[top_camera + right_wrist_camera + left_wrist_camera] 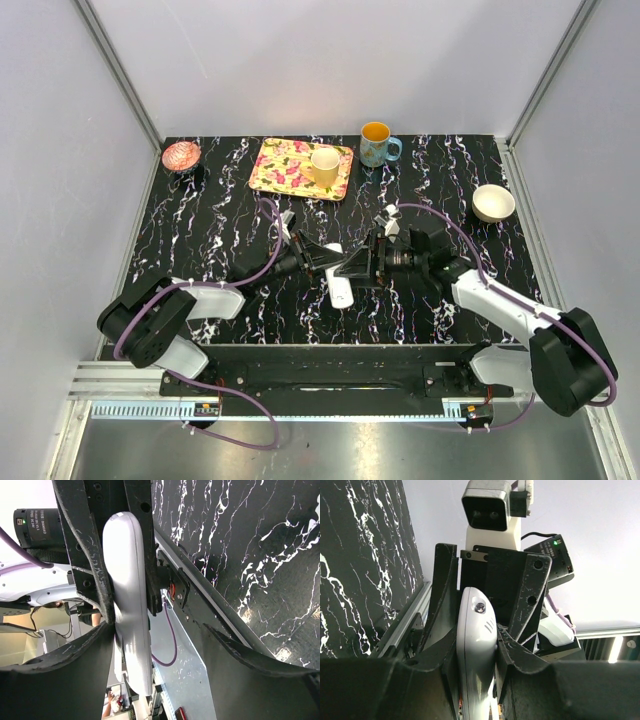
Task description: Load the batteries into the remote control
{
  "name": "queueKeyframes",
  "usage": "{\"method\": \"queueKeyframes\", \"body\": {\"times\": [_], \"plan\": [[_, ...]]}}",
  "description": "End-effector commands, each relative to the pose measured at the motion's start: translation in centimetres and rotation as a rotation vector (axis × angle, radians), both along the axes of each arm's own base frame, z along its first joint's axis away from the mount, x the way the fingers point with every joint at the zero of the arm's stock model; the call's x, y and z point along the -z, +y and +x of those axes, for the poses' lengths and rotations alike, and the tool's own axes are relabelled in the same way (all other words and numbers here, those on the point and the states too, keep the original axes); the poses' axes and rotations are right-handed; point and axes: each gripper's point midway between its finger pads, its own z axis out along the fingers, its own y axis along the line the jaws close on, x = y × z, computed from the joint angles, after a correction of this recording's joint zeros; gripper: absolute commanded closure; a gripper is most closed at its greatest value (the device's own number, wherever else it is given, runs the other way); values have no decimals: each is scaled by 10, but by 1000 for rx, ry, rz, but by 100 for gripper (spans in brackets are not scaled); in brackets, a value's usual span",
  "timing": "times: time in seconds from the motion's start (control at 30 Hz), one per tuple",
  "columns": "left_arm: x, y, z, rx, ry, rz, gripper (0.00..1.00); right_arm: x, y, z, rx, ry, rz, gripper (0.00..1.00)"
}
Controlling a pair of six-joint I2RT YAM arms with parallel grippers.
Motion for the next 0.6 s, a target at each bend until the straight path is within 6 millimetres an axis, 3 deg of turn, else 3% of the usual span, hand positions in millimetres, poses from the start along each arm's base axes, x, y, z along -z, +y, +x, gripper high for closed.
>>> {"method": "queueKeyframes", "body": {"times": [0.0, 0.4, 0.43, 0.47, 0.5, 0.53, 0.57], "plan": [[-17, -2, 2, -7, -62, -25, 100, -20, -1, 12, 24, -66, -13, 26], [-14, -5, 16, -37, -53, -14, 100, -38, -11, 6, 26, -121, -77, 22], [-12, -5, 17, -40, -51, -9, 100, -33, -16, 3, 34, -94, -122, 22], [-10, -4, 19, -48, -47, -3, 100, -48, -19, 7, 37, -175, -141, 22], [-8, -4, 21, -57, -44, 3, 100, -47, -26, 15, 83, -208, -203, 22], [-7, -4, 23, -63, -49, 15, 100, -37, -37, 9, 88, -168, -294, 23], [-5, -5, 25, -68, -47, 28, 100, -54, -43, 16, 94, -257, -333, 24]]}}
